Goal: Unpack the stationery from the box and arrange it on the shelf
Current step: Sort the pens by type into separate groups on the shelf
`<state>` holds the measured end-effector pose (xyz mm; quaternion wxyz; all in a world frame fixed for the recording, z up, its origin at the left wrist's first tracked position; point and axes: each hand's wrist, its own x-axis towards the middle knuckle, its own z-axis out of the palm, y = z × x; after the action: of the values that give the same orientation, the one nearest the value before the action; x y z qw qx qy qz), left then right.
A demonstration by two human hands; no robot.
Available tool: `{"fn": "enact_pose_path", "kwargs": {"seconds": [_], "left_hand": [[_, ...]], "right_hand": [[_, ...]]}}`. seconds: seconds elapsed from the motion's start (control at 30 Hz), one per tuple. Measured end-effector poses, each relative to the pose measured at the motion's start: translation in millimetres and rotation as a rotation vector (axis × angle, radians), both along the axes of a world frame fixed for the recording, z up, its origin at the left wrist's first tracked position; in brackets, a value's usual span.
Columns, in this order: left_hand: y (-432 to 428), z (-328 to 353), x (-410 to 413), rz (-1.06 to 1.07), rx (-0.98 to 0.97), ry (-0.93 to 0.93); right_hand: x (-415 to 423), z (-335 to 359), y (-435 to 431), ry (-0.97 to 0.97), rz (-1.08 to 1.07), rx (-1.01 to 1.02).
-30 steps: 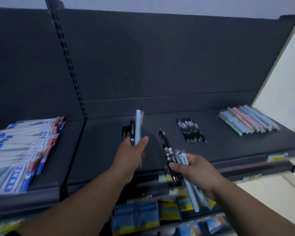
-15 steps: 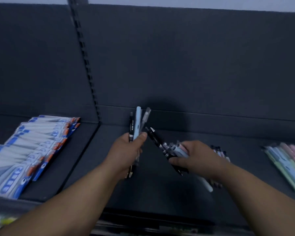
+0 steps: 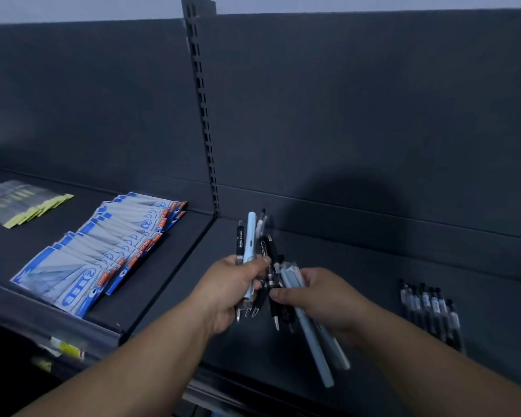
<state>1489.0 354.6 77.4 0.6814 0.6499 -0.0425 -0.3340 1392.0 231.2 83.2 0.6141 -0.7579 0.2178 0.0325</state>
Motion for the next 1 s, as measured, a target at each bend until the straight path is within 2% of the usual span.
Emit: {"fn": "enact_pose_path", "kwargs": {"seconds": [0.17, 0.2, 0.33, 0.47, 0.57, 0.67, 0.8, 0.87, 1.0], "left_hand": [[0.7, -1.2, 16.7, 0.012, 0.044, -0.036], [2.0, -2.5, 23.0, 0.004, 0.083, -0.07], [11.5, -7.0, 52.9, -0.054, 0.331, -0.252], [18.9, -11.5, 77.4, -0.201, 0.593, -0.41], [13.7, -18.4, 80.4, -0.292, 0.661, -0.45], [2.0, -28.7, 80.1, -0.324, 0.639, -0.439], [-6.8, -37.6, 78.2, -0.326, 0.562, -0.456], [-5.2, -39.2, 77.2, -0.325, 0.537, -0.459], [2.1, -38.4, 77.4, -0.35, 0.558, -0.492]], "right_hand": [[14.1, 0.1, -0.7, 0.02, 0.024, -0.058], [16.0, 1.5, -5.2, 0.037, 0.031, -0.159], [19.1, 2.3, -33.9, 0.145, 0.178, -0.839], [26.2, -5.7, -54.3, 0.18, 0.464, -1.195], [37.8, -13.4, -58.6, 0.147, 0.648, -1.415], [45.2, -27.9, -56.7, -0.084, 0.672, -1.472], [49.9, -43.3, -59.5, -0.198, 0.543, -1.399], [47.6, -41.0, -55.0, -0.19, 0.432, -1.326], [36.4, -32.7, -48.3, 0.079, 0.108, -1.125]]}}
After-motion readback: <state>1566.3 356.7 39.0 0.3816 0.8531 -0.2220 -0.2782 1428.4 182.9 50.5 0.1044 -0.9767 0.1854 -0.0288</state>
